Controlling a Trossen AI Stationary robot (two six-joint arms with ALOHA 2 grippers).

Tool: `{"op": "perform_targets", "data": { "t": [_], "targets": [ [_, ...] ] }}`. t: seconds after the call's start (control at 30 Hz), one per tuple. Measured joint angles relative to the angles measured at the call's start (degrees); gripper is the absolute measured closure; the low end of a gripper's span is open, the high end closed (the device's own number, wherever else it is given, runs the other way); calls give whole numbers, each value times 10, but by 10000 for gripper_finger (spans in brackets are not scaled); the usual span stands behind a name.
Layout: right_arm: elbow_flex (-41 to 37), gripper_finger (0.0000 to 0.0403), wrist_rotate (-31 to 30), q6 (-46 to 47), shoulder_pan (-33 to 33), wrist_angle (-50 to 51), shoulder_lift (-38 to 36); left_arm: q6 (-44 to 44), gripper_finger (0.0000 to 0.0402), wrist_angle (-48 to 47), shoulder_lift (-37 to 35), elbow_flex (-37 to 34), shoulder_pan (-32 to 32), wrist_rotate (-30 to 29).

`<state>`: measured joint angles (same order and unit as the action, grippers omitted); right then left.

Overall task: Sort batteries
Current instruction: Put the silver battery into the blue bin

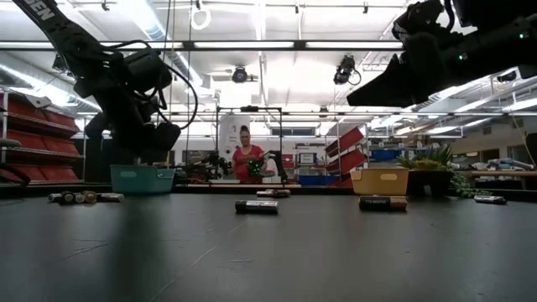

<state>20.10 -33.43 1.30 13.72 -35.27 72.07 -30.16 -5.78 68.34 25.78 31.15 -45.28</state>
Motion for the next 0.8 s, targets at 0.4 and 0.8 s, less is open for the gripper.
{"op": "perform_targets", "data": {
  "t": [0.4,0.8],
  "targets": [
    [0,239,41,75,13,32,0,193,252,121,-4,0,-92,65],
    [172,242,79,434,-33,692,0,247,251,262,-5,0,-262,91]
  ]
}}
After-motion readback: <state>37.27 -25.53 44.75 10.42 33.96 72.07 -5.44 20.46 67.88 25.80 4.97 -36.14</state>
